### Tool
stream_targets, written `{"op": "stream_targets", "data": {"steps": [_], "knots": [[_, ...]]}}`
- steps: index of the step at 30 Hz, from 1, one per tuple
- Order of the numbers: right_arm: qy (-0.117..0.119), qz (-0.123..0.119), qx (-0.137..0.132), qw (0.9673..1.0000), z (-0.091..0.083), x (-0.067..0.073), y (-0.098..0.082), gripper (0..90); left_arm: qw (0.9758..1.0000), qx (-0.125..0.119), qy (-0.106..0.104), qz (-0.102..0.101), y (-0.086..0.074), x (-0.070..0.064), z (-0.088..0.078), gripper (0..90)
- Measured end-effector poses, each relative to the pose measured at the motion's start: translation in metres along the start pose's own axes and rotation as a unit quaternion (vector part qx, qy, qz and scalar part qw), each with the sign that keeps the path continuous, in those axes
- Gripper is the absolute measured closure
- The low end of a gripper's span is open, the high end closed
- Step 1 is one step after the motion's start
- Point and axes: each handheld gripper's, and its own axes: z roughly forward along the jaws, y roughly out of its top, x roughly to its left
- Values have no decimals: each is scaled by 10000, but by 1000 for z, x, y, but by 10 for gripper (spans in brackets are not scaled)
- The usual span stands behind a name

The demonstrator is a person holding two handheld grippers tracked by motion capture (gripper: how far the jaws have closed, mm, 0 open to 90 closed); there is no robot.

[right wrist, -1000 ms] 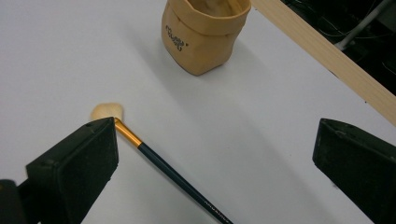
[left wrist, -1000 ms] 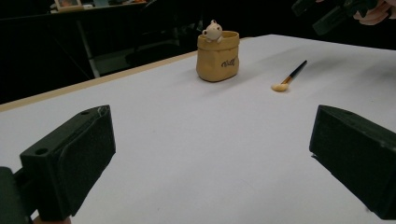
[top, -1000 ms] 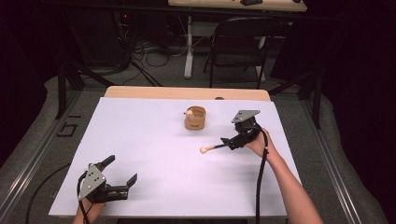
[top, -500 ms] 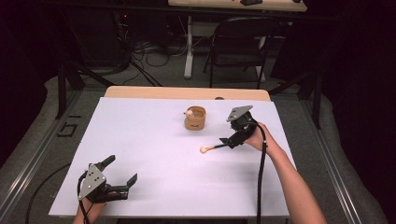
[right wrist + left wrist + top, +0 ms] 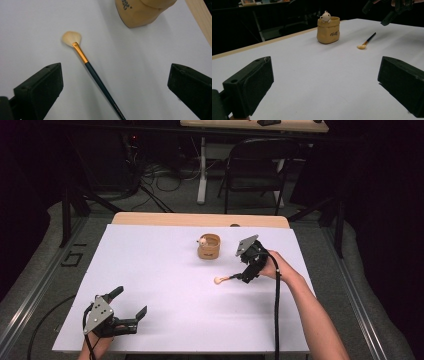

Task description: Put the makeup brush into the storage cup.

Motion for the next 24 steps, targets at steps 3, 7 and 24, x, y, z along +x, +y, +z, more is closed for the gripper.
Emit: {"op": "stream_targets", "data": {"steps": [3,7,24], "knots": [[70,-126,108,9998,3,-2,1,0,10000,11,7,-3,0,0,0,1],[193,-68,101,9997,6,-4,2,0,10000,17,-1,11,0,0,0,1],[268,-532,680,9959,21,-4,14,5,10000,20,-1,6,0,0,0,1]]}}
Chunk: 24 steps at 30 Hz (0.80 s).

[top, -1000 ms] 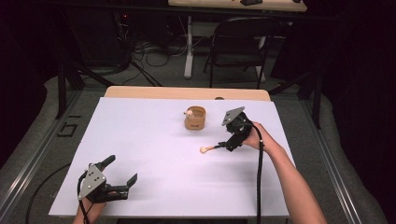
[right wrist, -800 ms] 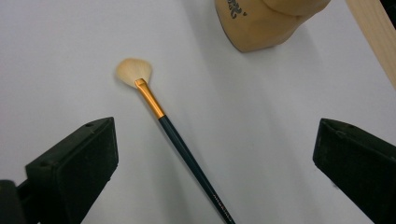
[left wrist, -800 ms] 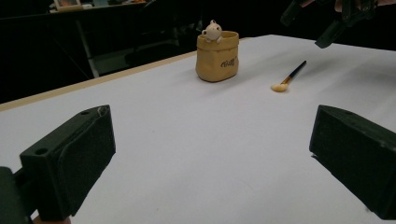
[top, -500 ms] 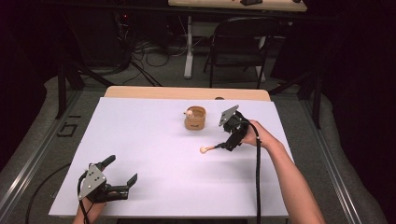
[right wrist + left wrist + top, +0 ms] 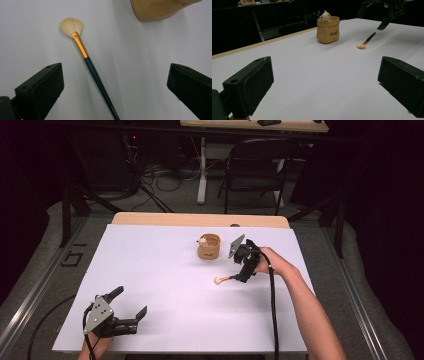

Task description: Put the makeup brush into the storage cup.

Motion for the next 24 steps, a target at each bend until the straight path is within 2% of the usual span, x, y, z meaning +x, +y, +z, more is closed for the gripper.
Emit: {"op": "stream_targets", "data": {"steps": [5,7,8,9,10,11,14,15,17,24], "knots": [[29,-161,50,9999,2,1,2,62,10000,0,1,-2,0,0,0,0],[42,-128,70,9999,3,2,3,114,10000,2,0,-2,0,0,0,0],[51,-212,149,9997,4,3,4,154,10000,0,0,-2,0,0,0,0],[51,-212,149,9997,4,3,4,154,10000,0,-1,1,0,0,0,0],[67,-261,192,9995,5,3,5,209,10000,2,-3,4,0,0,0,0],[67,-261,192,9995,5,3,5,209,10000,1,-4,2,0,0,0,0],[106,-358,275,9989,7,5,8,281,10000,15,3,-2,0,0,0,0],[152,-434,354,9983,10,6,10,321,10000,21,3,-10,0,0,0,0],[171,-466,416,9979,11,7,11,334,10000,23,2,-8,0,0,0,0],[321,-699,683,9947,18,10,14,463,10000,27,1,-15,0,0,0,0]]}}
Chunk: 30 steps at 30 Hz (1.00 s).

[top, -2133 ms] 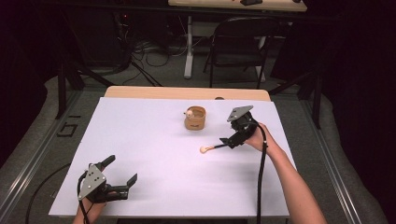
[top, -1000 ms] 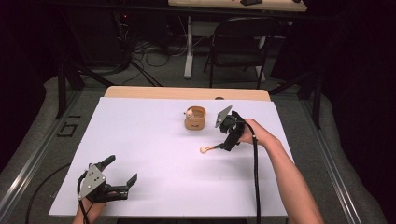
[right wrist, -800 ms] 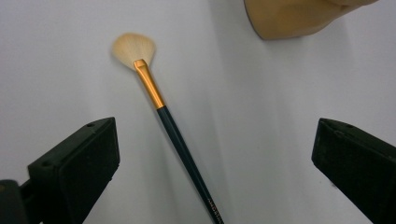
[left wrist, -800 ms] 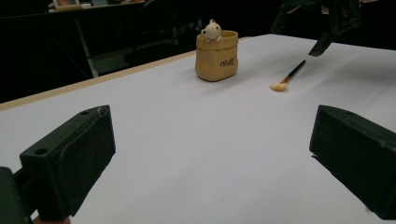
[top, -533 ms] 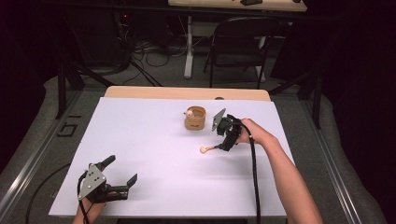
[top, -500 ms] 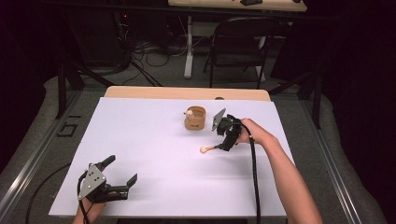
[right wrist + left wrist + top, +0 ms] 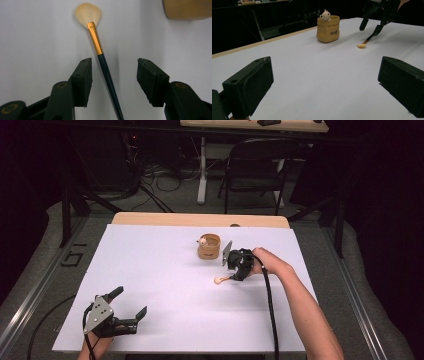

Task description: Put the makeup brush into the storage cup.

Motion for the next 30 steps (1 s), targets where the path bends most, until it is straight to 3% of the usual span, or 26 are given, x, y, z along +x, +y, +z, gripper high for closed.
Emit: {"op": "stream_targets", "data": {"steps": [8,18,20,30], "knots": [[142,-331,287,9989,7,2,6,614,10000,0,-10,2,0,0,0,0],[239,-582,602,9962,13,4,10,697,10000,15,-12,-2,0,0,0,0],[249,-705,747,9944,15,5,12,721,10000,26,-18,7,0,0,0,0],[335,-851,897,9918,19,6,16,799,10000,33,-23,-4,0,1,0,0]]}}
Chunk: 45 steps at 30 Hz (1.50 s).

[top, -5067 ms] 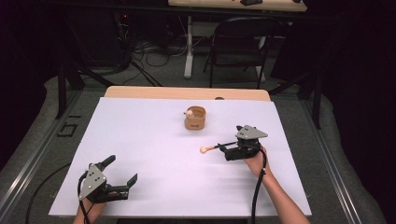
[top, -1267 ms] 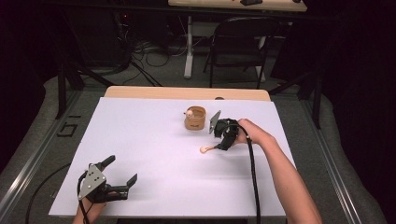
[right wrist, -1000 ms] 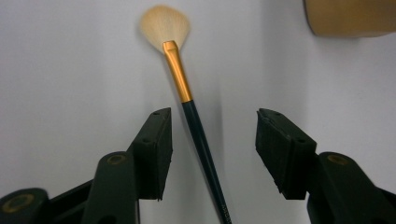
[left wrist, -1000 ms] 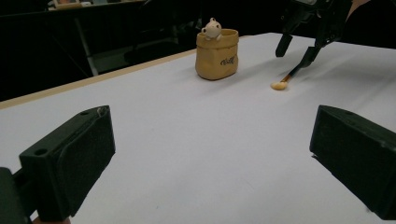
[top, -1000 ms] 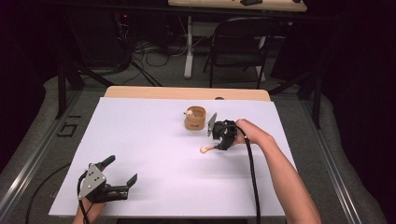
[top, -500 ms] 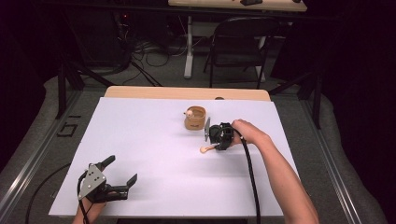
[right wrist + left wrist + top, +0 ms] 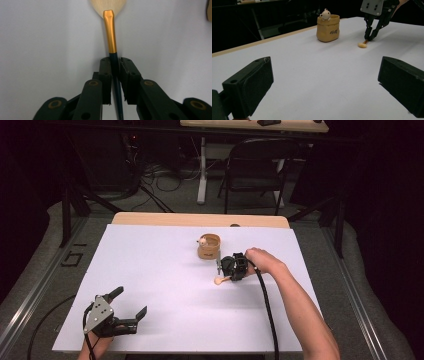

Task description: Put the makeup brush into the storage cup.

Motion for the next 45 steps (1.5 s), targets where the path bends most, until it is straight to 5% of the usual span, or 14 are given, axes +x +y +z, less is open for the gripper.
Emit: {"op": "stream_targets", "data": {"steps": [24,45], "knots": [[-81,325,-176,9993,-22,3,-13,833,10000,13,-13,-5,0,-1,1,0],[-265,833,-768,9932,-46,9,-30,835,10000,14,-16,-2,0,-1,1,0]]}}
